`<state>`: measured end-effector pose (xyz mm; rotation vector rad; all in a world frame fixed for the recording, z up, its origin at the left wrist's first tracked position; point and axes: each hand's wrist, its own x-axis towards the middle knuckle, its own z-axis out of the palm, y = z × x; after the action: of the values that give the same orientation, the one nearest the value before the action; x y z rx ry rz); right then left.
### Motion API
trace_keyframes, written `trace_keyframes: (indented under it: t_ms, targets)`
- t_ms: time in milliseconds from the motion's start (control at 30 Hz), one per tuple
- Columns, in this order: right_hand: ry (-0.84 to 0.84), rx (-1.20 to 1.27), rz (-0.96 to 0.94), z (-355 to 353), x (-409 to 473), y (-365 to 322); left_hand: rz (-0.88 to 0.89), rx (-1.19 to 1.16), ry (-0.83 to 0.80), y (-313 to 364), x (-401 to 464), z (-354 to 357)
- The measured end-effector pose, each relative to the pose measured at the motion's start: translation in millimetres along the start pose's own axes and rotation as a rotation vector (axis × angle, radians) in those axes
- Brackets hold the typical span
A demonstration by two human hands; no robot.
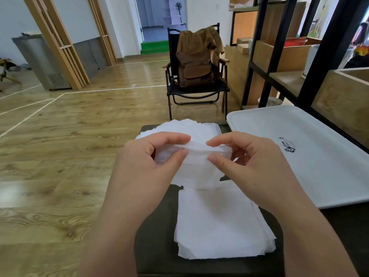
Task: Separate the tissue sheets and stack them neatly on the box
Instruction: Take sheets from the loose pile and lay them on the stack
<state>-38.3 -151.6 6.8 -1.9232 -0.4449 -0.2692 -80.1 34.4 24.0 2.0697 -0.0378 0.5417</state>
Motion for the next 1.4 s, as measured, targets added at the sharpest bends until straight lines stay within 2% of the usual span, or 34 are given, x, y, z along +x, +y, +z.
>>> trace_keyframes:
  t_ms: [300, 467, 600, 767, 900, 1033, 1100, 1233, 1300, 1400]
  targets:
    - [0.100, -0.133, -0.078, 0.0, -0.6, -1.2, 0.040, 0.071, 0.118, -2.8, 1.3, 1.4]
    - [0.016, -0.177, -0.110, -0.7, 0.9, -1.6, 0.043, 0.074, 0.138, -1.4, 1.7, 2.3]
    - [0.044, -0.145, -0.133, 1.4, 0.9, -1.7, 0.083, 0.112, 0.113, -0.7, 1.4, 0.6]
    - [0.053, 0.042, -0.089, -5.4, 0.6, -10.9, -0.017, -0.060, -0.030, -2.0, 2.1, -4.0]
    - [0.003, 0.207, -0.020, -14.9, -3.6, -21.1, -0.040, -0.161, -0.080, 5.8, -1.9, -6.5]
    - [-0.192, 0.269, 0.163, -31.5, -7.7, -26.7, -0.095, -0.207, -0.210, 11.0, -6.1, -15.2]
    - [-0.303, 0.172, 0.306, -37.8, -8.6, -22.1, -0.187, -0.092, -0.336, 10.1, -5.9, -16.9]
    - [-0.409, -0.201, 0.557, -37.5, -7.6, -2.1, -0.395, 0.263, -0.678, 0.9, -4.2, -9.9]
    - [-0.448, -0.357, 0.593, -35.3, -7.8, 7.2, -0.445, 0.325, -0.716, -7.3, -2.7, -3.1]
    - [-0.452, -0.443, 0.620, -34.3, -7.0, 15.1, -0.468, 0.393, -0.661, -16.9, -0.3, 2.6]
